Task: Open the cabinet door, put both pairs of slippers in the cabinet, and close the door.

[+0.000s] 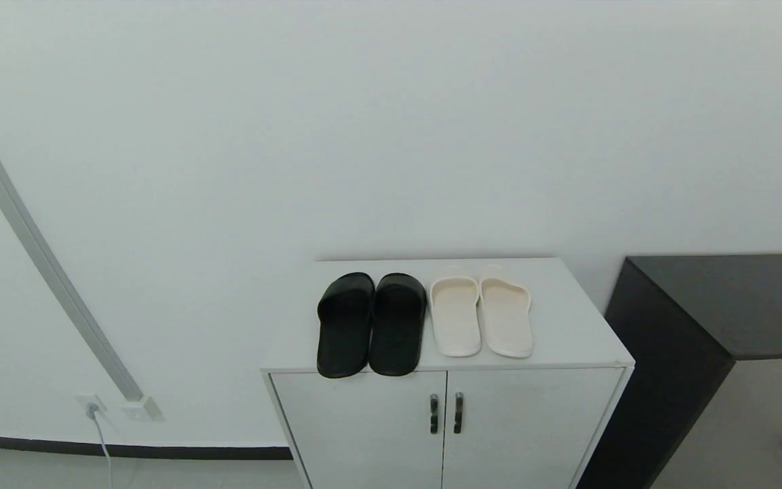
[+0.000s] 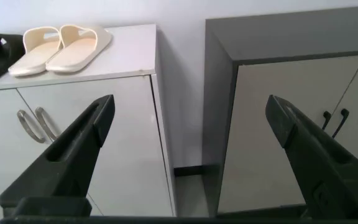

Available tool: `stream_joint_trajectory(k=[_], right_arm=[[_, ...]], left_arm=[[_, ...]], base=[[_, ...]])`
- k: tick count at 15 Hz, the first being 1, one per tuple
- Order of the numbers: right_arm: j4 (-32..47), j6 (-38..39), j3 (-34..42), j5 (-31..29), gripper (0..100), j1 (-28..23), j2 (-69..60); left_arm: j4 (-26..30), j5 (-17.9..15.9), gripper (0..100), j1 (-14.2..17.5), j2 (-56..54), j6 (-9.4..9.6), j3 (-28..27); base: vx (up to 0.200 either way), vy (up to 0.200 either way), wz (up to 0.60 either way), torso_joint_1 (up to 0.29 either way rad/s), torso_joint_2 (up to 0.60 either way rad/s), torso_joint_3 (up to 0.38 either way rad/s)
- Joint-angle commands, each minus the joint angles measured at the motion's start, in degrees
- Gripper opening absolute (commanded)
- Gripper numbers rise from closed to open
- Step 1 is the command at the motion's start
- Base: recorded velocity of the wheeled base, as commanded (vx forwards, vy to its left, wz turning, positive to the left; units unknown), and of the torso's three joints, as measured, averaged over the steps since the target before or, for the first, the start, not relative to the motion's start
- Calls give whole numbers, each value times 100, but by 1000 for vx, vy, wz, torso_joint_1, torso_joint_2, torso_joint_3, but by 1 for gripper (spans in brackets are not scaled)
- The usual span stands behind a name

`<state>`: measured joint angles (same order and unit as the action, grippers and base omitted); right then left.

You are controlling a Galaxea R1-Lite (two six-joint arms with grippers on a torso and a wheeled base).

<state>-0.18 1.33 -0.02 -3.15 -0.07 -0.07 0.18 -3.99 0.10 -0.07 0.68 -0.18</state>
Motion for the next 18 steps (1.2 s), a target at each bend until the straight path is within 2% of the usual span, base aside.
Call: stream_joint_trajectory(k=[1, 3, 4, 5, 7, 9, 11, 12, 13, 14, 15, 16, 18], right_arm=[[9, -27, -6, 7, 100, -1, 7], [-61, 60, -121, -19, 100, 7, 51], [18, 746, -815, -11, 100, 69, 543], [53, 1018, -1035, 24, 100, 113, 1088], [-8, 465, -920, 508, 100, 166, 1809], [-307, 456, -1043, 754, 100, 201, 2644], [-1239, 438, -1254, 780, 100, 429, 3962], [-1731, 447, -1421, 666, 100, 746, 4683], [-1968, 456, -1580, 394, 100, 1071, 5166], [-2241, 509, -1720, -125, 100, 1581, 5632], [-2337, 535, -1773, -318, 100, 1818, 5782], [-2803, 790, -1984, -1021, 100, 2653, 6441], [-3199, 1036, -2362, -1452, 100, 3224, 7311]], left_arm=[[-1, 3, 0, -1, 7, 2, 1], [-9, -6, 0, -1, 7, 20, 1], [-9, 3, 0, -1, 7, 28, 1], [-9, 3, 0, -1, 7, 28, 1], [-9, 3, 0, -1, 7, 28, 1], [-9, 3, 0, -1, 7, 20, 1], [-1, -6, 0, -1, 7, 28, 1], [-9, -6, 0, -1, 7, 28, 1], [-9, 3, 0, -1, 7, 28, 1], [-1, -6, 0, -1, 7, 28, 1], [-9, -6, 0, -1, 7, 28, 1], [-9, -6, 0, -1, 7, 28, 1], [-9, -6, 0, -1, 7, 20, 1]], base=[[0, 0, 0, 0, 0, 0], [0, 0, 0, 0, 0, 0], [0, 0, 0, 0, 0, 0], [0, 0, 0, 0, 0, 0], [0, 0, 0, 0, 0, 0], [0, 0, 0, 0, 0, 0], [0, 0, 0, 0, 0, 0], [0, 0, 0, 0, 0, 0], [0, 0, 0, 0, 0, 0], [0, 0, 0, 0, 0, 0], [0, 0, 0, 0, 0, 0], [0, 0, 0, 0, 0, 0], [0, 0, 0, 0, 0, 0]])
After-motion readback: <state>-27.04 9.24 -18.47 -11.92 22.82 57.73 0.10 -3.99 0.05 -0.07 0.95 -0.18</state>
